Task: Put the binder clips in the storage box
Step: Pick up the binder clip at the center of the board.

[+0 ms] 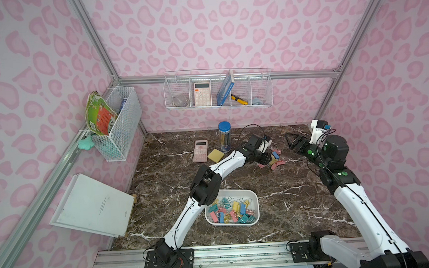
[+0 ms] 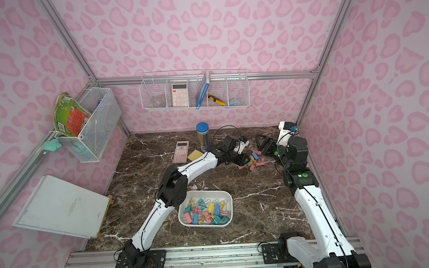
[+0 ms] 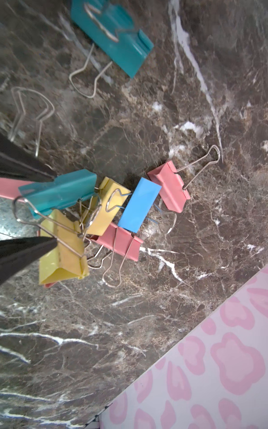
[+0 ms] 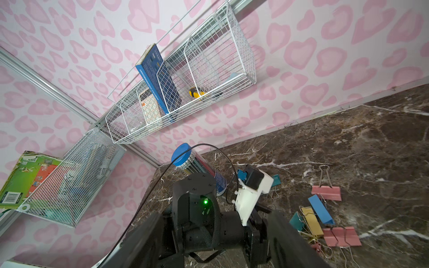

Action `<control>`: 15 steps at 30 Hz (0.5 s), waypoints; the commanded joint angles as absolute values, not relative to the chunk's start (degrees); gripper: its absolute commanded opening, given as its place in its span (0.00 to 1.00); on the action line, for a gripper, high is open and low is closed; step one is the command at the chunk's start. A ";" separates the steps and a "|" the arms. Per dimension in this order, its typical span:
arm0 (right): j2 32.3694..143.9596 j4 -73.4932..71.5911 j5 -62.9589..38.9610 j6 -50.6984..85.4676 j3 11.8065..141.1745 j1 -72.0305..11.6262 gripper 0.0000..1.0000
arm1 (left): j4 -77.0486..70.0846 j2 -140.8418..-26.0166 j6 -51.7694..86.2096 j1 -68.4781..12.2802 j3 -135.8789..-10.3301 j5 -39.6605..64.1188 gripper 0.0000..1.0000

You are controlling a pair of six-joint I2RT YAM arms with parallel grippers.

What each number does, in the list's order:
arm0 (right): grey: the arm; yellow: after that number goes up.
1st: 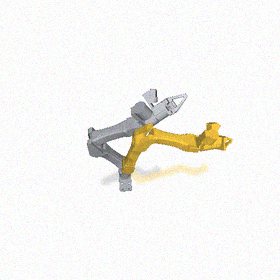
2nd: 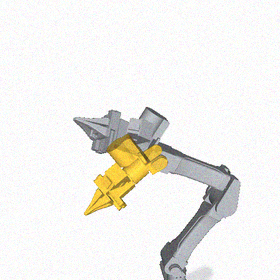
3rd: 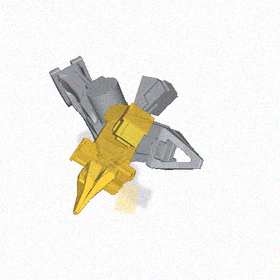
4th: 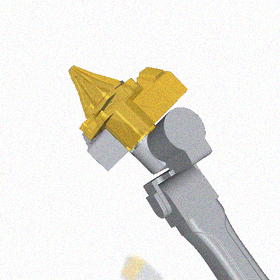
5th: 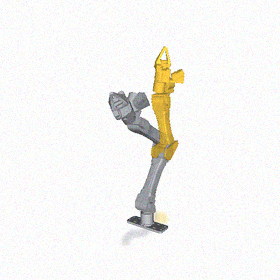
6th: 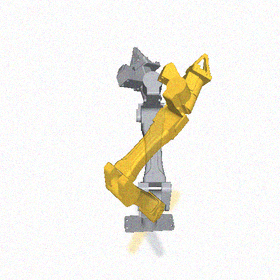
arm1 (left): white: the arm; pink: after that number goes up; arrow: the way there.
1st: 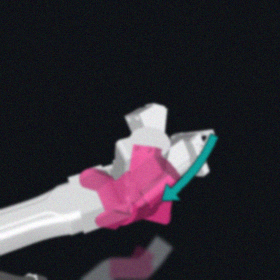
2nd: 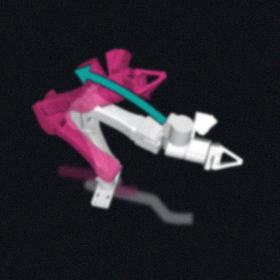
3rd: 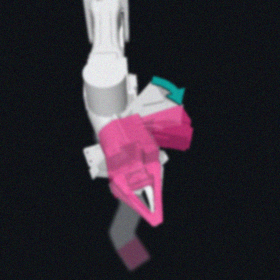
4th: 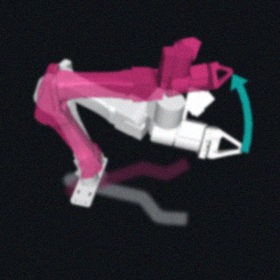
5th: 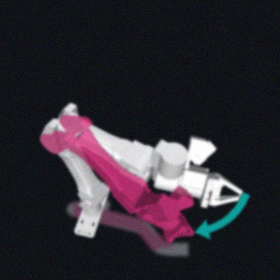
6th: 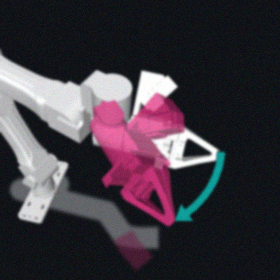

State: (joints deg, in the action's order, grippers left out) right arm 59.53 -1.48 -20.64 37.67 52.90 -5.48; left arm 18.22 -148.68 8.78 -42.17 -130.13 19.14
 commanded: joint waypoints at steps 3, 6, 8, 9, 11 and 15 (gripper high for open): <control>59.50 -3.08 -21.70 37.69 53.21 -4.68 0.73 | 18.04 -150.45 7.38 -42.00 -132.58 22.58 0.32; 59.50 -3.03 -22.04 37.71 53.10 -4.42 0.73 | 17.94 -150.73 7.60 -42.01 -132.99 22.91 0.16; 59.50 -2.91 -22.26 37.71 52.78 -4.33 0.73 | 17.59 -150.45 8.24 -42.01 -133.07 23.77 0.10; 59.35 -2.92 -22.32 37.74 52.53 -4.28 0.73 | 17.42 -150.22 8.85 -42.01 -133.01 24.26 0.07; 58.91 -2.93 -22.32 37.88 51.98 -4.00 0.73 | 17.34 -149.56 9.90 -42.01 -133.02 25.08 0.02; 58.06 -2.74 -22.98 38.14 51.19 -3.21 0.73 | 16.64 -147.23 12.17 -42.10 -131.80 26.83 0.00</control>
